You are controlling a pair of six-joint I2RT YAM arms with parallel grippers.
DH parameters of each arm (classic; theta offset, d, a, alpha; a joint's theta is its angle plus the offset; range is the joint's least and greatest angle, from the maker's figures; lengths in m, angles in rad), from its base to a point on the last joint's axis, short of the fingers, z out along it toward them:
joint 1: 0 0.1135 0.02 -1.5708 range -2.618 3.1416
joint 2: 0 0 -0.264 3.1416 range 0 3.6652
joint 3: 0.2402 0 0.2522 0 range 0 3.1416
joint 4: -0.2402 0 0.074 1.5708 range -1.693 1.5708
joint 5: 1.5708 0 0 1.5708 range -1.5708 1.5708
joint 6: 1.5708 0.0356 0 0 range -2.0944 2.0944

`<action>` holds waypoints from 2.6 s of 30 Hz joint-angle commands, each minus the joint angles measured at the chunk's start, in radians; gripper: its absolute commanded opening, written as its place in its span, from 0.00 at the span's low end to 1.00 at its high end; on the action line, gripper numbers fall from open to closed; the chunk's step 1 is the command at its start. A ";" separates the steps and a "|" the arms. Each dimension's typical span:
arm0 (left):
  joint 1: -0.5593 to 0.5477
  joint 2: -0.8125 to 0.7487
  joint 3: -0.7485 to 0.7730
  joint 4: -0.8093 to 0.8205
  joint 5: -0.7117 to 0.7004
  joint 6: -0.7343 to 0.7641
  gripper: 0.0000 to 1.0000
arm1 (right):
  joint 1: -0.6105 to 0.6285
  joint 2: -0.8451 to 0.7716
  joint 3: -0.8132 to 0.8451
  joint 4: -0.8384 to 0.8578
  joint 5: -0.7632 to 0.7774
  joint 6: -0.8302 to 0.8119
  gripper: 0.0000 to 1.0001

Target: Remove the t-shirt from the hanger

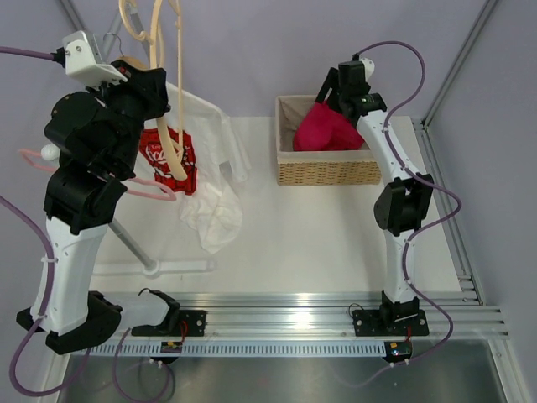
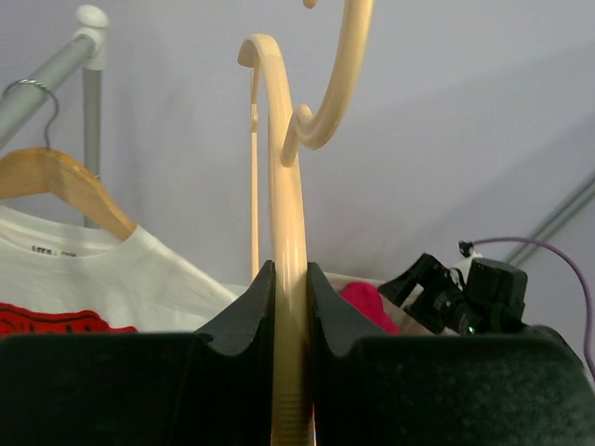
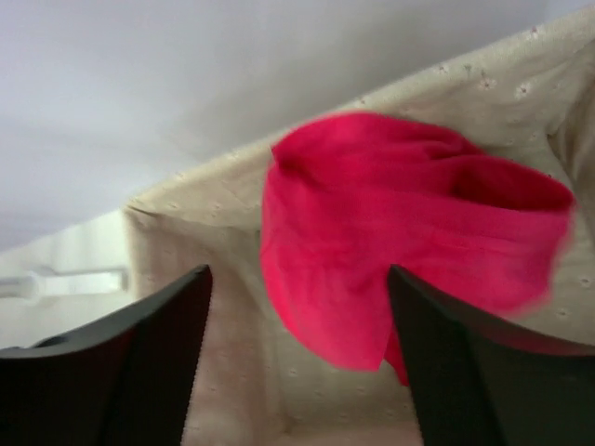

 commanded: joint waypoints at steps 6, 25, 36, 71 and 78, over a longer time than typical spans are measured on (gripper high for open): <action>-0.068 -0.056 -0.109 0.077 -0.179 -0.116 0.00 | -0.008 -0.214 -0.290 0.079 0.049 -0.106 1.00; -0.131 -0.310 -0.373 -0.096 0.061 -0.220 0.00 | -0.010 -0.356 -0.345 -0.088 0.139 -0.120 1.00; -0.131 -0.475 -0.488 -0.225 0.046 -0.319 0.00 | -0.008 -0.423 -0.442 -0.131 0.107 -0.044 0.99; -0.131 -0.065 -0.145 -0.346 -0.581 -0.339 0.00 | -0.010 -0.365 -0.312 -0.280 0.103 -0.218 0.99; -0.131 -0.001 -0.131 -0.346 -0.676 -0.375 0.00 | -0.010 -0.341 -0.250 -0.307 0.098 -0.243 1.00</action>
